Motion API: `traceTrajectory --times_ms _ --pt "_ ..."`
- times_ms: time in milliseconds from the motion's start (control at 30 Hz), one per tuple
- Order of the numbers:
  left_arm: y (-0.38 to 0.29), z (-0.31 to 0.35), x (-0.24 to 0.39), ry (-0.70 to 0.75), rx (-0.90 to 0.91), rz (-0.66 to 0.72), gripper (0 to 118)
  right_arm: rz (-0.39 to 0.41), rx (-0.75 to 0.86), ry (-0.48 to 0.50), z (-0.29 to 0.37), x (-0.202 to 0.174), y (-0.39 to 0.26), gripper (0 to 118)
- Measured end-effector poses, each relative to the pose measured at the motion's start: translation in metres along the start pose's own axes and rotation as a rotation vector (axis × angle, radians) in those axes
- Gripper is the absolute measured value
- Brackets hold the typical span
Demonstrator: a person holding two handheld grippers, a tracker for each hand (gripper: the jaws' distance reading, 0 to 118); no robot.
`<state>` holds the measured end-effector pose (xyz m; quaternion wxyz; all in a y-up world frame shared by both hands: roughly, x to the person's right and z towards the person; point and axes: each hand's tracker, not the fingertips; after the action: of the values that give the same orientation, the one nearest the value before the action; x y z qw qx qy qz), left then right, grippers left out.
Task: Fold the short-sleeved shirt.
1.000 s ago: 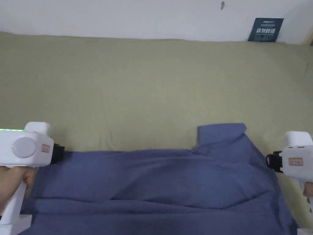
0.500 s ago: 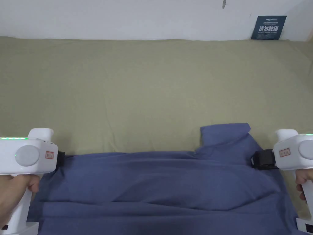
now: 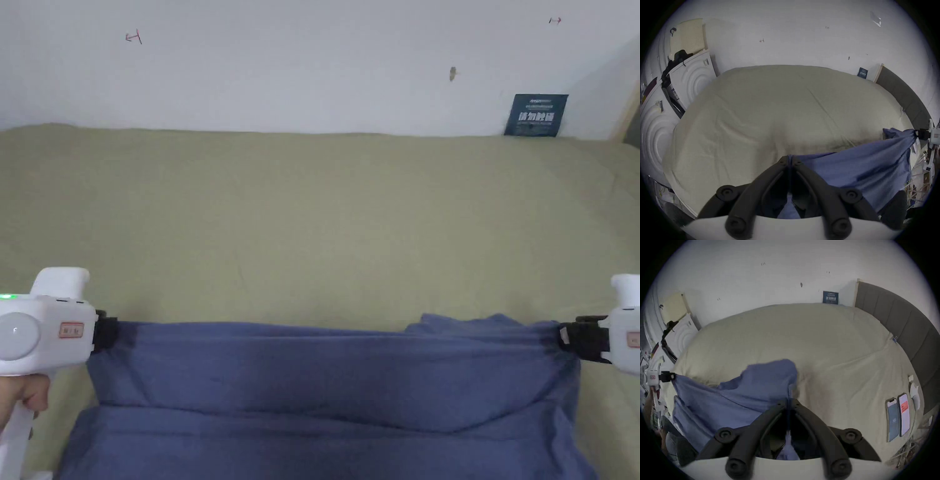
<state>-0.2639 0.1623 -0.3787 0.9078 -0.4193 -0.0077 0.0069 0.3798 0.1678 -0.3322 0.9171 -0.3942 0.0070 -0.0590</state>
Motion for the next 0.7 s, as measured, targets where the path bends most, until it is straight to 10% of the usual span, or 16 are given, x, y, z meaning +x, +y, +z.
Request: traceTrajectory --times_ms 333,700 --pt "-0.103 0.078 -0.027 -0.067 0.047 0.009 2 0.068 0.041 0.044 0.105 -0.021 -0.099 3" --pt "-0.167 0.061 -0.027 -0.053 -0.02 -0.028 10 0.069 -0.107 0.032 0.069 -0.01 -0.185 11"
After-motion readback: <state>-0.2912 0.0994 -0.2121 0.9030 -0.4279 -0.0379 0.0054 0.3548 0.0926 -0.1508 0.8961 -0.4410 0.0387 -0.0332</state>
